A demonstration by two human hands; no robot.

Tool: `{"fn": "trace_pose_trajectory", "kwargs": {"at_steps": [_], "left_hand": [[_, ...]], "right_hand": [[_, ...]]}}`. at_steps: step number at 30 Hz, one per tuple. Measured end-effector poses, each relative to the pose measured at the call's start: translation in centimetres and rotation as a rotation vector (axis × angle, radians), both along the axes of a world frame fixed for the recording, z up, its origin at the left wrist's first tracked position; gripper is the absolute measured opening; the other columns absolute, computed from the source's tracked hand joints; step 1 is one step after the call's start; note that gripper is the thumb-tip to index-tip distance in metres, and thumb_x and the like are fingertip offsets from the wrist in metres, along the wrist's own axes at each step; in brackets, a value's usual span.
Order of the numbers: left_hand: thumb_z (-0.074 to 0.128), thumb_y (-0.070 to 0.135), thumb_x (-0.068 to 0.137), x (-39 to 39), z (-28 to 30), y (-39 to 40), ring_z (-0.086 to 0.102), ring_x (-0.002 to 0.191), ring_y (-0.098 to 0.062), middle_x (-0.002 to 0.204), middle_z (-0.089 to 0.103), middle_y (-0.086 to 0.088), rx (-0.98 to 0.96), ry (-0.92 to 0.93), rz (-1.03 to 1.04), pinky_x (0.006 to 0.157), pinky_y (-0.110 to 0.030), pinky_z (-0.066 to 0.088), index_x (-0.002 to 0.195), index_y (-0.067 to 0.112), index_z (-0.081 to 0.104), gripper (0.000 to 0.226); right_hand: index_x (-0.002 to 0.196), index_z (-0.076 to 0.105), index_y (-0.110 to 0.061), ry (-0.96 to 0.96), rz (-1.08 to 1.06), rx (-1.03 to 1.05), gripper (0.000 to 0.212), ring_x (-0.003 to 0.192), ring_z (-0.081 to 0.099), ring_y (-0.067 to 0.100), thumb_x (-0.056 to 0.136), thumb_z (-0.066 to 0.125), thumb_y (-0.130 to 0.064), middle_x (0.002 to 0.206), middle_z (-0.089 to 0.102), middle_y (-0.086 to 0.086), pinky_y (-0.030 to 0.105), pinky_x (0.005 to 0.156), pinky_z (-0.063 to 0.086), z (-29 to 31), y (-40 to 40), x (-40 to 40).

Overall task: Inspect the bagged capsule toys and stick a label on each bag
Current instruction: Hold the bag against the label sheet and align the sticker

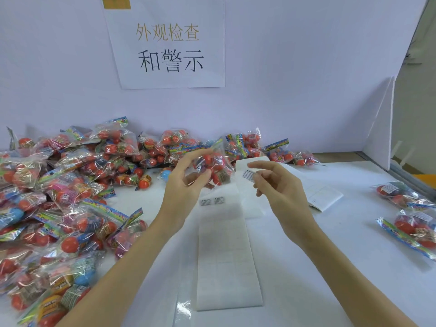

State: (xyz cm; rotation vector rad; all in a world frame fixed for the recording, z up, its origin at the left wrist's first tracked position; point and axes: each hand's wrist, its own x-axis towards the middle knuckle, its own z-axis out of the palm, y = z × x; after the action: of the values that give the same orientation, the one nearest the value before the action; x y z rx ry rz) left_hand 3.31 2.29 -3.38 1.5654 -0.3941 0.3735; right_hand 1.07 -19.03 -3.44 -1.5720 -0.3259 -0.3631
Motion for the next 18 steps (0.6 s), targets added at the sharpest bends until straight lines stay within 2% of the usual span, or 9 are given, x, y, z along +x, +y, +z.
{"fn": "trace_pose_trajectory", "kwargs": {"at_steps": [2, 3, 5, 7, 13, 18], "left_hand": [[0.061, -0.004, 0.100, -0.3, 0.2, -0.5, 0.073, 0.093, -0.020, 0.127, 0.067, 0.011, 0.005, 0.000, -0.041, 0.086, -0.028, 0.058, 0.128, 0.024, 0.068, 0.041], [0.061, -0.004, 0.100, -0.3, 0.2, -0.7, 0.072, 0.091, -0.025, 0.130, 0.066, 0.006, 0.023, -0.001, -0.053, 0.086, -0.030, 0.058, 0.128, 0.023, 0.068, 0.040], [0.061, -0.005, 0.100, -0.5, 0.0, -1.0, 0.069, 0.089, -0.032, 0.134, 0.063, -0.001, 0.074, -0.016, -0.071, 0.086, -0.036, 0.058, 0.128, 0.021, 0.068, 0.039], [0.061, -0.007, 0.099, -0.8, 0.0, -1.3, 0.070, 0.089, -0.029, 0.134, 0.061, -0.001, 0.104, -0.032, -0.102, 0.085, -0.037, 0.059, 0.127, 0.023, 0.069, 0.042], [0.061, -0.004, 0.099, -0.8, -0.1, -1.3, 0.065, 0.116, -0.027, 0.134, 0.060, 0.002, 0.142, -0.024, -0.119, 0.098, -0.053, 0.056, 0.124, 0.032, 0.070, 0.045], [0.061, -0.006, 0.099, -0.8, -0.1, -1.3, 0.065, 0.119, -0.028, 0.133, 0.062, 0.005, 0.149, -0.006, -0.122, 0.100, -0.055, 0.055, 0.122, 0.032, 0.071, 0.046]], "right_hand": [[0.112, 0.074, -0.031, -0.006, 0.047, 0.009, 0.026, 0.075, 0.059, 0.014, 0.095, 0.063, -0.015, 0.082, 0.064, -0.001, 0.023, 0.074, 0.052, 0.2, -0.1, -0.1], [0.115, 0.072, -0.030, -0.018, 0.048, -0.016, 0.027, 0.076, 0.060, 0.014, 0.095, 0.063, -0.015, 0.082, 0.065, -0.001, 0.024, 0.074, 0.052, 0.3, -0.1, -0.1], [0.120, 0.068, -0.029, -0.061, 0.033, -0.116, 0.030, 0.077, 0.061, 0.013, 0.098, 0.065, -0.008, 0.083, 0.065, -0.003, 0.023, 0.074, 0.052, 0.2, 0.1, -0.1], [0.124, 0.064, -0.026, -0.107, 0.024, -0.216, 0.034, 0.079, 0.063, 0.011, 0.099, 0.066, -0.004, 0.083, 0.065, -0.009, 0.018, 0.075, 0.049, -0.1, 0.2, -0.2], [0.128, 0.060, -0.025, -0.141, 0.000, -0.313, 0.037, 0.081, 0.064, 0.014, 0.098, 0.066, -0.003, 0.084, 0.063, -0.011, 0.018, 0.076, 0.050, -0.6, 0.2, -0.1], [0.133, 0.057, -0.022, -0.154, 0.004, -0.334, 0.041, 0.082, 0.064, 0.014, 0.098, 0.066, -0.003, 0.083, 0.063, -0.014, 0.017, 0.077, 0.050, -0.6, 0.2, -0.1]]}}
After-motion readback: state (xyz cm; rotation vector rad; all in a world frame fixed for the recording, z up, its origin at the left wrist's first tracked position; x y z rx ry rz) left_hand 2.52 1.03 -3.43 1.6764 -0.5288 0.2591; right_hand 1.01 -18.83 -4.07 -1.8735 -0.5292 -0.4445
